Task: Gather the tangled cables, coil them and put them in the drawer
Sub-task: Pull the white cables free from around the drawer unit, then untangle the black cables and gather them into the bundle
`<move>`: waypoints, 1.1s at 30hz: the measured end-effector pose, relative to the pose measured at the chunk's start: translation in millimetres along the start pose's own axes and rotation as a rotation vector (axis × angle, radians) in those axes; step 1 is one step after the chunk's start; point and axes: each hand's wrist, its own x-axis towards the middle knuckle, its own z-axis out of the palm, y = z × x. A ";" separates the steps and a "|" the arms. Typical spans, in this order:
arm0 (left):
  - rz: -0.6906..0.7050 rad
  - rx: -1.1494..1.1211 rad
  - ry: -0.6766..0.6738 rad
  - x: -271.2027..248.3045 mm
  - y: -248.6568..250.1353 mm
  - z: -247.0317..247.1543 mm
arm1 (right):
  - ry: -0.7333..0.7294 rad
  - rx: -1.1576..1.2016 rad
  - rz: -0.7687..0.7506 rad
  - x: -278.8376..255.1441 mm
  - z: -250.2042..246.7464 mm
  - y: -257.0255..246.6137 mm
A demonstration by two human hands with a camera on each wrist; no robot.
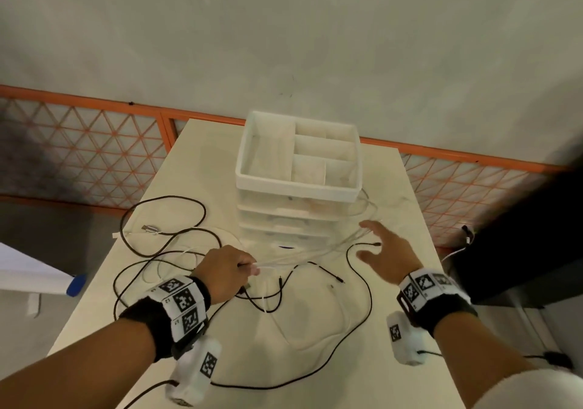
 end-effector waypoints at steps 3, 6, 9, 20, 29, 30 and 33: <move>-0.021 -0.131 0.028 -0.8 -3.7 5.8 | -0.013 0.077 -0.053 -19.1 32.1 0.6; -0.013 -0.173 0.038 -3.9 0.9 9.1 | -0.147 0.101 -0.197 -42.7 68.5 -9.8; -0.005 -0.030 -0.016 -9.6 5.0 13.1 | -0.364 0.063 -0.301 -63.4 103.2 -13.1; -0.111 0.073 -0.213 -32.6 -25.4 42.8 | -0.483 -0.434 -0.446 -94.7 149.4 5.9; -0.041 -0.015 -0.181 -38.3 -23.3 44.4 | -0.411 -0.534 -0.365 -98.5 151.0 -1.7; -0.040 -0.012 -0.171 -38.4 -23.9 44.0 | -0.413 -0.518 -0.381 -97.4 148.6 -5.1; -0.030 -0.006 -0.134 -36.2 -24.9 40.7 | -0.373 -0.347 -0.453 -92.7 131.7 -26.4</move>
